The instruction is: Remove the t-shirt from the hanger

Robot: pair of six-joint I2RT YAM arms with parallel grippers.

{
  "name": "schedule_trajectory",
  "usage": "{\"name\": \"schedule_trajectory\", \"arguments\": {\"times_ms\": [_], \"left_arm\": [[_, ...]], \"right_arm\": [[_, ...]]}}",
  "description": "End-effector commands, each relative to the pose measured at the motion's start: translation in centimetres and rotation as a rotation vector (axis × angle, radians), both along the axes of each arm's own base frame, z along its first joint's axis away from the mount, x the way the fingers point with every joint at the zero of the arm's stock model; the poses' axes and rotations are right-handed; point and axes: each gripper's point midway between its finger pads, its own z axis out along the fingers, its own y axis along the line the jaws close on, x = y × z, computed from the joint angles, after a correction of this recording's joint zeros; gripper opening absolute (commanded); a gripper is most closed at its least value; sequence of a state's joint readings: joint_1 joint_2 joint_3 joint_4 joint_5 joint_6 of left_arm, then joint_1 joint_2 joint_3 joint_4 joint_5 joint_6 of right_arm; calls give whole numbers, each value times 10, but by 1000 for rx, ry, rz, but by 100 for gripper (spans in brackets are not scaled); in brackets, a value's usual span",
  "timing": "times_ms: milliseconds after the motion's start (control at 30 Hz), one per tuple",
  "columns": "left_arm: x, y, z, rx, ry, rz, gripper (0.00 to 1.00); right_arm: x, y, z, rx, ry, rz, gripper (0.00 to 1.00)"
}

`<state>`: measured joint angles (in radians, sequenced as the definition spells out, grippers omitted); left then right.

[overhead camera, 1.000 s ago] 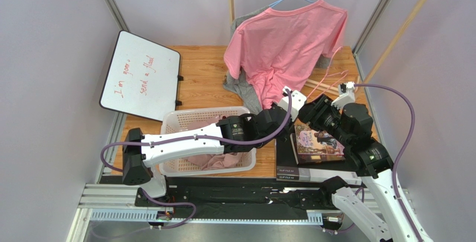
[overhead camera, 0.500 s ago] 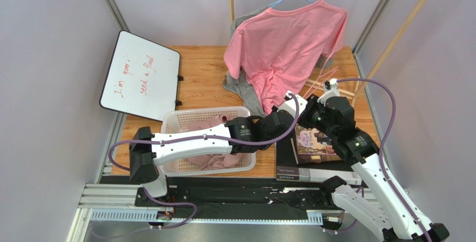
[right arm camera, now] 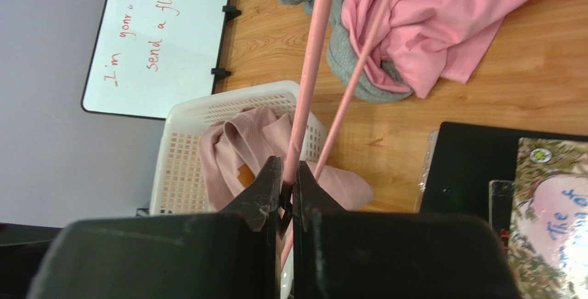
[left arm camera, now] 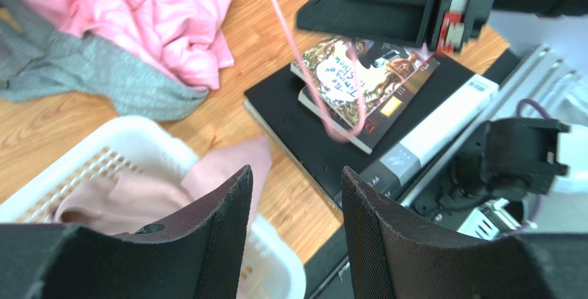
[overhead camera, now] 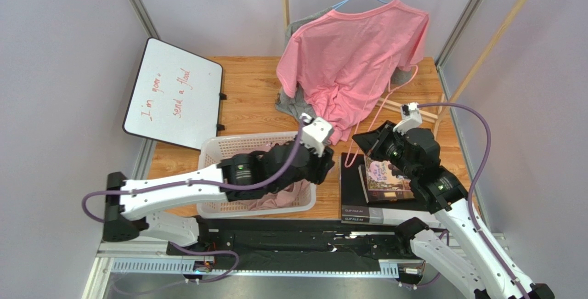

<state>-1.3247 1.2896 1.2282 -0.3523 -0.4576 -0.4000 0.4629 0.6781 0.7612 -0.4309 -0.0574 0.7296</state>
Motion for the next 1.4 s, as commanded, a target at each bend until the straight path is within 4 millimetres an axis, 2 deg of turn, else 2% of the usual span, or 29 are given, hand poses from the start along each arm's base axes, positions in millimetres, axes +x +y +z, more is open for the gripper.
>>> {"name": "schedule_trajectory", "arguments": {"times_ms": [0,33,67,100,133,233,267,333,367,433,467,533,633,667,733,800,833,867,900,967,1033,1067,1100,1133,1167,1200,1367], "left_arm": [[-13,37,8,-118,49,23,56],[-15,45,7,-130,54,29,56],[-19,57,15,-168,53,27,56],[-21,65,5,-162,66,34,56],[-23,77,9,-181,65,44,56],[-26,98,-3,-172,80,68,56],[-27,106,1,-195,78,75,56],[-28,117,-12,-183,92,91,56],[-30,123,-9,-204,94,94,57],[-33,131,-18,-207,112,99,57],[-35,134,-24,-205,126,105,57],[-39,138,-28,-210,147,96,57],[-45,143,-36,-216,179,88,57],[-46,144,-41,-216,189,89,57],[-49,146,-41,-231,195,82,57],[-49,147,-42,-227,197,85,57],[-49,148,-42,-227,197,85,57],[-49,148,-36,-231,192,80,57],[-49,148,-38,-211,194,80,57],[-49,148,-29,-213,190,78,57],[-49,146,-29,-187,191,74,57],[-48,145,-24,-191,183,71,57],[-48,143,-25,-178,182,71,57],[-47,141,-24,-173,180,71,57],[-47,140,-19,-178,176,68,57],[-46,136,-20,-163,178,67,57],[-43,124,-14,-152,169,60,57]], "right_arm": [[17,-15,26,-76,-172,-36,0],[21,-22,25,-91,-177,-57,0],[23,-26,26,-96,-181,-68,0],[24,-27,26,-98,-184,-66,0],[28,-34,29,-106,-198,-86,0],[37,-47,37,-141,-227,-131,0],[40,-52,46,-175,-263,-141,0],[48,-69,55,-216,-281,-222,0],[52,-75,67,-232,-299,-249,0],[57,-92,80,-255,-305,-331,0],[60,-97,94,-271,-327,-359,0],[65,-102,107,-287,-344,-379,0],[81,-109,130,-304,-379,-411,0],[90,-108,130,-307,-372,-406,0],[104,-118,146,-281,-398,-436,0],[120,-110,151,-210,-379,-365,0],[126,-119,157,-190,-399,-375,0],[128,-113,161,-170,-417,-333,0],[133,-120,169,-154,-440,-345,0],[136,-118,173,-128,-450,-304,0],[143,-127,172,-82,-431,-316,0],[143,-123,172,-54,-431,-274,0],[145,-133,180,-33,-469,-280,0],[148,-132,172,28,-436,-262,0],[146,-126,178,51,-463,-198,0],[147,-130,185,65,-495,-188,0],[150,-132,186,100,-492,-140,0]]}}
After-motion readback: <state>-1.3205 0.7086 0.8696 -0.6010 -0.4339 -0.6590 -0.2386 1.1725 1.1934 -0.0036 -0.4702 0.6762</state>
